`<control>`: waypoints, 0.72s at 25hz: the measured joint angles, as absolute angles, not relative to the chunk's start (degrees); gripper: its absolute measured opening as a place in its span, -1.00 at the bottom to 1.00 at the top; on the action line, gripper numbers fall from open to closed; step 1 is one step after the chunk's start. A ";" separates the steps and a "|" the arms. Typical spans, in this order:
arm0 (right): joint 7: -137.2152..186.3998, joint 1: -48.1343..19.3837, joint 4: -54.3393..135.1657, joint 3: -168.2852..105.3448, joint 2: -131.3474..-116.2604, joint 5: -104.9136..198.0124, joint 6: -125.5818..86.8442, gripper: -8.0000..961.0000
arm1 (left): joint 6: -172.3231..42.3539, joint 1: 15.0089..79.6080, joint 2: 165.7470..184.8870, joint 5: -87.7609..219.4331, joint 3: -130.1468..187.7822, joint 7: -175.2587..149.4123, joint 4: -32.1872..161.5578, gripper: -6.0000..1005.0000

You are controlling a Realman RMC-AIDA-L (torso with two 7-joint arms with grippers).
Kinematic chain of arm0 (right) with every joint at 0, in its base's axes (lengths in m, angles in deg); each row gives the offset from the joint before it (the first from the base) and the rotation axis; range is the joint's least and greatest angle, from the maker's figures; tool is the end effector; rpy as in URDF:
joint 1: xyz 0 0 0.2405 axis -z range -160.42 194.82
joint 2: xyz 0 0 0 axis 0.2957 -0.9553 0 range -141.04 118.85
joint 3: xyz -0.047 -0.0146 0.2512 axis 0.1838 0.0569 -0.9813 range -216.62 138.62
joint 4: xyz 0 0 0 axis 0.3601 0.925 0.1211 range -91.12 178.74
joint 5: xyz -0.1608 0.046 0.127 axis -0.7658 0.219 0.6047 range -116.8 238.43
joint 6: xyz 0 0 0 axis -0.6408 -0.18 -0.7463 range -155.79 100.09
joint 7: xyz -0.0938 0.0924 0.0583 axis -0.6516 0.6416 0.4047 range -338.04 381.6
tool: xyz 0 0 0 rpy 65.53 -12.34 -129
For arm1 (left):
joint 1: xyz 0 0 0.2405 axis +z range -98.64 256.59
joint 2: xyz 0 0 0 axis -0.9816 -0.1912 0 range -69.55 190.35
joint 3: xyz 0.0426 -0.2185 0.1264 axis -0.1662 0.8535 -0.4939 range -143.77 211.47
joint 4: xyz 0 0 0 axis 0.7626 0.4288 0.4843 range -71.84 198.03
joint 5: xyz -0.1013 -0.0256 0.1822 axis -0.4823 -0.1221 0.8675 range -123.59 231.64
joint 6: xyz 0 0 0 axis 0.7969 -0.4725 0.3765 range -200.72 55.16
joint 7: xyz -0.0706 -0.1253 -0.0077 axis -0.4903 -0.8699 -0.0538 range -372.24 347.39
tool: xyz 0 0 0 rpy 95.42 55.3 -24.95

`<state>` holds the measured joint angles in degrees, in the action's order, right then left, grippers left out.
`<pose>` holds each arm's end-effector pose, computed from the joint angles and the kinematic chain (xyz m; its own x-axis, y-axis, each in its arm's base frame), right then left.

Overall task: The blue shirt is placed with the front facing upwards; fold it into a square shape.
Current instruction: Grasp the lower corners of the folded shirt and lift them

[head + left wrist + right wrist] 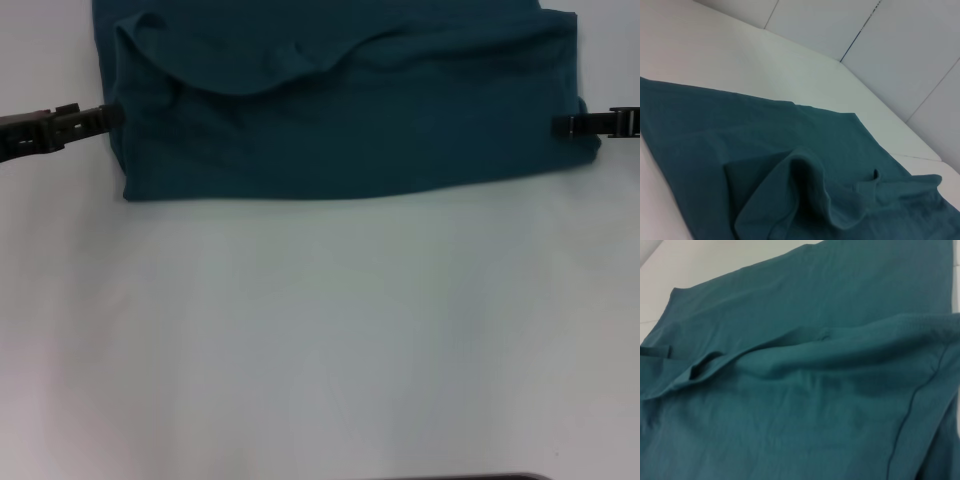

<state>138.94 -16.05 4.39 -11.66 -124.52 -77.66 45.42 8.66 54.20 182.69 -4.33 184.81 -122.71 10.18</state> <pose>0.3408 0.3644 0.0620 0.4114 -0.7897 -0.4551 -0.9062 -0.3009 -0.2971 -0.3073 0.3332 0.0509 0.4465 0.6380 0.6274 0.8799 -0.4406 -0.1782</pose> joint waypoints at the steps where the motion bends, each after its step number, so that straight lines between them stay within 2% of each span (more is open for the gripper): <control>1: 138.93 -16.20 4.40 -11.66 -124.70 -77.69 45.05 0.41 | 8.48 54.15 182.69 -4.33 184.77 -122.70 10.23 0.69; 6: 138.94 -16.97 5.28 -11.56 -125.32 -77.76 43.81 0.38 | 8.02 53.71 182.59 -4.33 184.67 -122.64 10.61 0.69; 18: 139.16 -17.49 6.02 -11.40 -125.33 -77.88 42.71 0.31 | 6.84 53.46 182.53 -4.33 184.10 -122.63 10.64 0.69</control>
